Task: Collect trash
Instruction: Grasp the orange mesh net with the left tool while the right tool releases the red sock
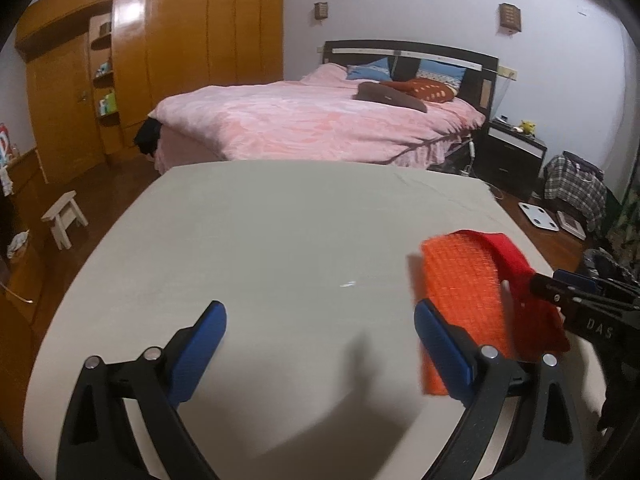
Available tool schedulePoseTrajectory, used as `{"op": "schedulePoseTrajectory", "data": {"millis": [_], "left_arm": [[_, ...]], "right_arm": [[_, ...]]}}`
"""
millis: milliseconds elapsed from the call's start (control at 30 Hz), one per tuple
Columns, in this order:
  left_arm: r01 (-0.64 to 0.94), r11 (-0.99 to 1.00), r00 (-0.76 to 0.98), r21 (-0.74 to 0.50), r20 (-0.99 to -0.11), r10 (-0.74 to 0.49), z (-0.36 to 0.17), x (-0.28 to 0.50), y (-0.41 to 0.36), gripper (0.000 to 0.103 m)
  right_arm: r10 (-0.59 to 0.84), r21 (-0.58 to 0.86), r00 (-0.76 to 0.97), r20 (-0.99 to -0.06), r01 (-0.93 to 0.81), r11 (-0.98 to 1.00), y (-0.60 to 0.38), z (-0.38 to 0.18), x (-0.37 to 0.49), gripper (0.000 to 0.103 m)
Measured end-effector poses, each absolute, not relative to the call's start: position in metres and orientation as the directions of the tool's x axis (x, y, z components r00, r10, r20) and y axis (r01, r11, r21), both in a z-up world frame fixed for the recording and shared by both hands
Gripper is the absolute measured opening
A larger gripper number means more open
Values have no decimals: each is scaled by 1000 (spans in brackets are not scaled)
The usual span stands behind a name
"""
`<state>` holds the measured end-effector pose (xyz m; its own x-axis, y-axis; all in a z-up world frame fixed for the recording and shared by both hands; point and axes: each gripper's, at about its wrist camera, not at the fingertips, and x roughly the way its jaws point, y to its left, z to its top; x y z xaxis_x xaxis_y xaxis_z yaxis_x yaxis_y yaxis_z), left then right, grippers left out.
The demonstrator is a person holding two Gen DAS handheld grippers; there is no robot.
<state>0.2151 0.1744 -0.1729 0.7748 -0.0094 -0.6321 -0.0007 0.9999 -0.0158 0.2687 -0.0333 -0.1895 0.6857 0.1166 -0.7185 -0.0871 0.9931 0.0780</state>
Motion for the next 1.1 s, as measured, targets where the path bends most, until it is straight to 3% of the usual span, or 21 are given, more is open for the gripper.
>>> {"op": "schedulePoseTrajectory", "data": {"millis": [100,167,500,567,667,767,1100], "left_arm": [[37,999,769,-26,-637,-45,-175,216,163,88],[83,995,754,-50,-650,-95,-178,219,155,78],[235,964,642,-121,-726,-247,-197,233,122,56],[266,955,607,-130,-747,-271,-203,235,115,34],[294,946,590,-137,-752,-292,-205,236,109,18],[289,947,606,-140,-739,-294,-202,233,112,12],[221,967,699,-122,-672,-245,-175,215,138,11]], "right_arm": [[94,64,705,-702,-69,996,-39,-189,260,66],[89,63,709,-700,-63,996,-42,-188,258,73],[80,77,739,-669,-39,996,-57,-176,264,74],[81,77,738,-670,-39,996,-57,-177,265,74],[82,75,738,-670,-43,996,-55,-178,265,74],[85,75,737,-671,-47,996,-52,-180,266,74],[86,58,739,-668,-63,996,-45,-181,265,74]]}}
